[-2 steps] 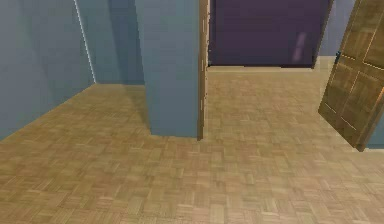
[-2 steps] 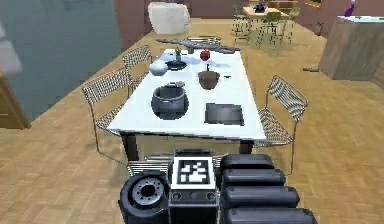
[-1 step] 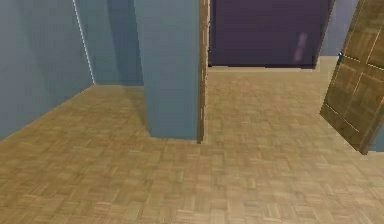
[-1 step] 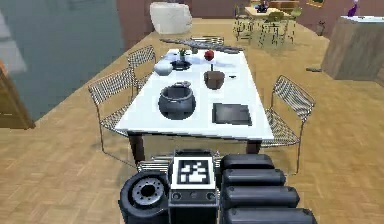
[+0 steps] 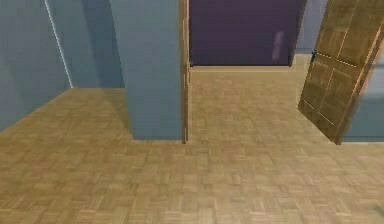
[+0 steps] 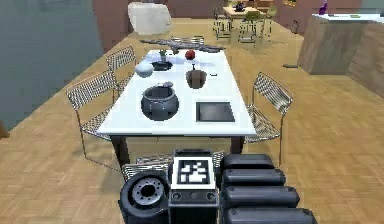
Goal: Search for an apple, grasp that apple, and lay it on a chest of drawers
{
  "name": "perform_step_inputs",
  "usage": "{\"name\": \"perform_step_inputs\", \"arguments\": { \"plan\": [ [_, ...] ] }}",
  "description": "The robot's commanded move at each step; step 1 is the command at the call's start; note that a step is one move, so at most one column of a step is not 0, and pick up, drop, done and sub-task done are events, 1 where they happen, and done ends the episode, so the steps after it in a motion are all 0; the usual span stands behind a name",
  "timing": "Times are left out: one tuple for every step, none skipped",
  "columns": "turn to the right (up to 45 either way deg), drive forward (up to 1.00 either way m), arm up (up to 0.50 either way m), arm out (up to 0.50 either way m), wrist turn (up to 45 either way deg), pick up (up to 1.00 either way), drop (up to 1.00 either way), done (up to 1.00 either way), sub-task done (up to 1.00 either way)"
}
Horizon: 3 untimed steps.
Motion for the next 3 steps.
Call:
{"name": "perform_step_inputs", "arguments": {
  "plan": [
    [0.0,0.5,0.0,0.0,0.0,0.0,0.0,0.0,0.0],
    [30.0,0.0,0.0,0.0,0.0,0.0,0.0,0.0,0.0],
    [0.0,1.0,0.0,0.0,0.0,0.0,0.0,0.0,0.0]
  ]
}}
